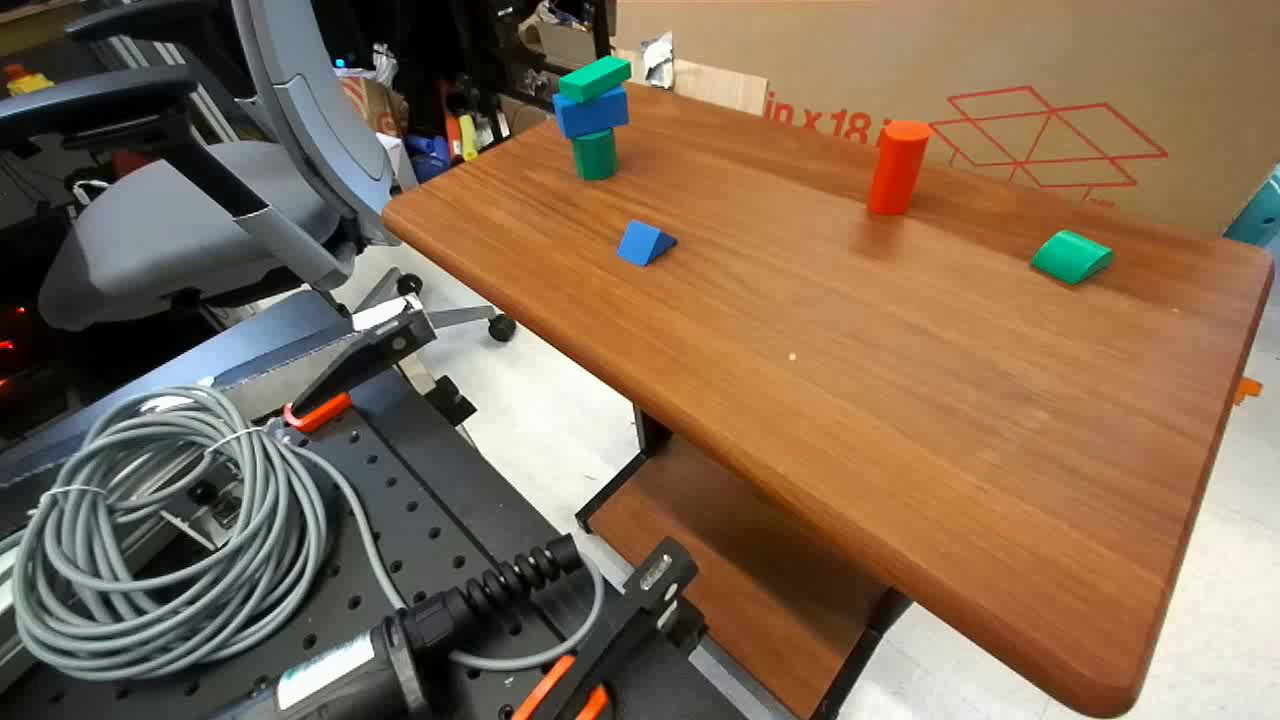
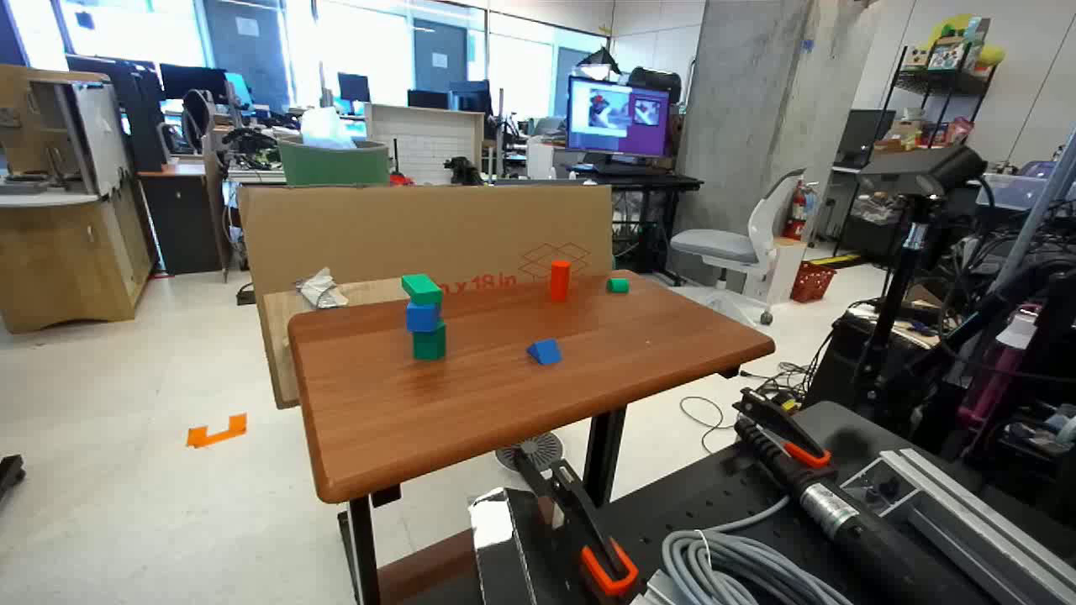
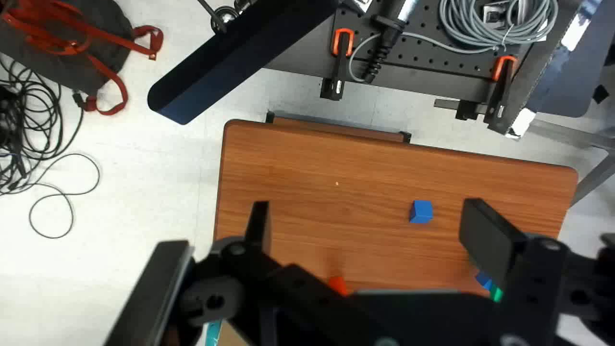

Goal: Move the orange block forward

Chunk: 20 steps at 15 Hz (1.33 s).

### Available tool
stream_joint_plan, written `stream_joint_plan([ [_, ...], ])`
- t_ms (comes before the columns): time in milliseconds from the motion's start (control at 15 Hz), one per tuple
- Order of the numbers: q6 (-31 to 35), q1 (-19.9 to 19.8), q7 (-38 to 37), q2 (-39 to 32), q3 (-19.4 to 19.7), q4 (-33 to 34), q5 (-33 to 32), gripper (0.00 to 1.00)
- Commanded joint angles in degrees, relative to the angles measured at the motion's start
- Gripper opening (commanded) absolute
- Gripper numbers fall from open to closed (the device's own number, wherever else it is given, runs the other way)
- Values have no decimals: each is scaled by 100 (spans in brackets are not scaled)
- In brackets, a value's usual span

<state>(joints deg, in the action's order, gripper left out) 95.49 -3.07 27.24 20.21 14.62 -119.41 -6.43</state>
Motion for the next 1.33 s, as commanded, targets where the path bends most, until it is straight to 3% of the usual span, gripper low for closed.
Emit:
stream_joint_plan([
  [0, -5, -83, 23, -12, -70, 10, 26, 100],
  [600, -12, -80, -52, -62, -127, 26, -68, 100],
  [1267, 1021, 128, 127, -1588, -589, 537, 95, 100],
])
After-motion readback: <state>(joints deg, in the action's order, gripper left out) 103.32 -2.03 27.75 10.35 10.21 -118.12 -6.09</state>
